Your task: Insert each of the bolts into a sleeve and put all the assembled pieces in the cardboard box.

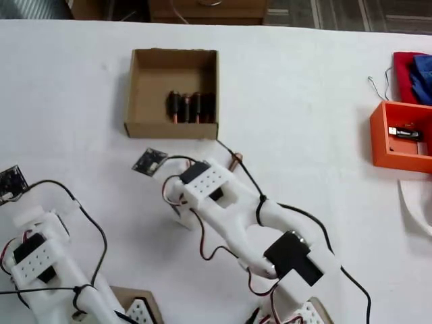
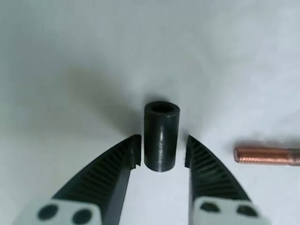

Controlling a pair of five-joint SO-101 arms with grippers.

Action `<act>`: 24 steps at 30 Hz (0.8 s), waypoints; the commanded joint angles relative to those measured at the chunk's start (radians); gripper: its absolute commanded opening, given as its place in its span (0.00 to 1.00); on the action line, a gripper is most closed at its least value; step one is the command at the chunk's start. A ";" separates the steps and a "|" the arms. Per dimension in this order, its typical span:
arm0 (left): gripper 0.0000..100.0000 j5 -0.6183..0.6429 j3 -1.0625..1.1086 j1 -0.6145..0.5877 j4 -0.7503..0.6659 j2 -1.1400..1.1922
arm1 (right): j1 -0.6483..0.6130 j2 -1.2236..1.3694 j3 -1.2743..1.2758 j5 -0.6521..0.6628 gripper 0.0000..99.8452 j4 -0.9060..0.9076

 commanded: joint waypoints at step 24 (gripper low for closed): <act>0.05 -0.005 -0.002 0.014 -0.017 -0.009 | -0.002 0.168 -0.144 0.037 0.03 0.051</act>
